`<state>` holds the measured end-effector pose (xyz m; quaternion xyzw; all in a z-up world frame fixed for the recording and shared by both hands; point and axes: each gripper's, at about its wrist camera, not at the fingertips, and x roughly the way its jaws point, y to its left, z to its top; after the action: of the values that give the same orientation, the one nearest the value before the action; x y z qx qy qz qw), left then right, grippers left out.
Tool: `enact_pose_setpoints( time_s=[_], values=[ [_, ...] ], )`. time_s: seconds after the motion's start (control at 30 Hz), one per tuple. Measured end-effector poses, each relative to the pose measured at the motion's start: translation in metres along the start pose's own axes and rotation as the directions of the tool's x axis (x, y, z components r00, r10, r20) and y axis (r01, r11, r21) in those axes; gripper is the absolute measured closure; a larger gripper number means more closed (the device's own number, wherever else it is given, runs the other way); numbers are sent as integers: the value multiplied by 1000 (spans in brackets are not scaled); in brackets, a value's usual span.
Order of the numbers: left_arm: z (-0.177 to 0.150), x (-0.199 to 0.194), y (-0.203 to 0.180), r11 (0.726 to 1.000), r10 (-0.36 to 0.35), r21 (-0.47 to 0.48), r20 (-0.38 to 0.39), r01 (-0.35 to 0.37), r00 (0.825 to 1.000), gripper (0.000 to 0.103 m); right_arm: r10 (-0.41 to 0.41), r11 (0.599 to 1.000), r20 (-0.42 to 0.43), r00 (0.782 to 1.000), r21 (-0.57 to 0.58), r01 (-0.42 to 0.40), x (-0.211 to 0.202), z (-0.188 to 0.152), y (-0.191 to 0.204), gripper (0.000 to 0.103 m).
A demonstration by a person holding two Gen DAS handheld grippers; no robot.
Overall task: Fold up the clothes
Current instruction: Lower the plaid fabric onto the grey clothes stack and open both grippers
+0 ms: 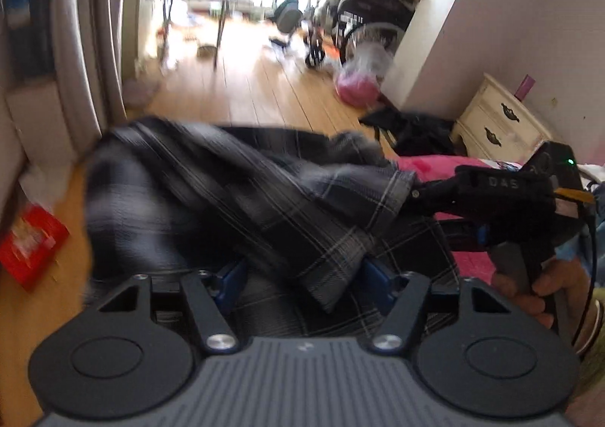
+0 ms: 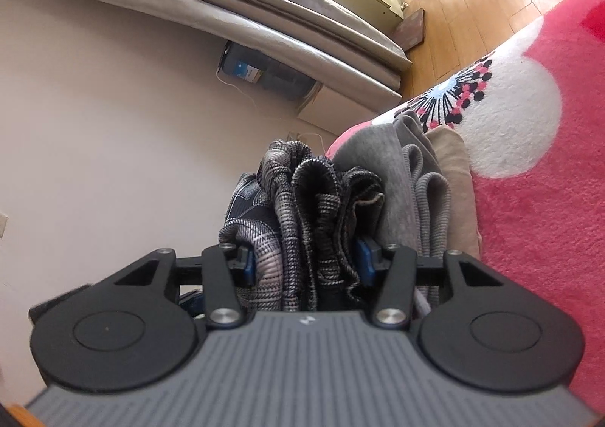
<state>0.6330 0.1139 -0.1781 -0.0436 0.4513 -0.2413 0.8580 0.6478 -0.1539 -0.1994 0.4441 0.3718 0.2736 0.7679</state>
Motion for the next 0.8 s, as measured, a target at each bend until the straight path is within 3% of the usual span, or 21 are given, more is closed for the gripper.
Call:
enact_pose_setpoints(
  time_s=[0.13,0.3,0.43,0.57,0.67,0.73,0.8],
  values=[
    [15,14,24,976,-136,-166,36,140,990,47,6,1000,0,1000,3,-6,9,3,-5,56],
    [46,24,47,903,-270,-292,178,313,946,48,63,995,27,998,82,-65,8,3,-21,56],
    [70,35,46,897,-262,-293,255,332,931,45,83,992,30,996,98,-86,9,-1,-25,56],
    [70,35,50,890,-210,-332,312,313,926,39,92,991,11,996,97,-93,8,0,-22,53],
    [51,19,41,924,-199,-259,304,282,932,36,104,991,-12,994,90,-103,4,1,-18,43],
    [32,2,29,959,-177,-165,286,230,942,34,113,991,-24,993,76,-110,-2,1,-13,26],
    [13,-14,18,975,-169,-94,275,201,947,33,116,992,-33,993,55,-114,-9,0,-9,19]
  ],
)
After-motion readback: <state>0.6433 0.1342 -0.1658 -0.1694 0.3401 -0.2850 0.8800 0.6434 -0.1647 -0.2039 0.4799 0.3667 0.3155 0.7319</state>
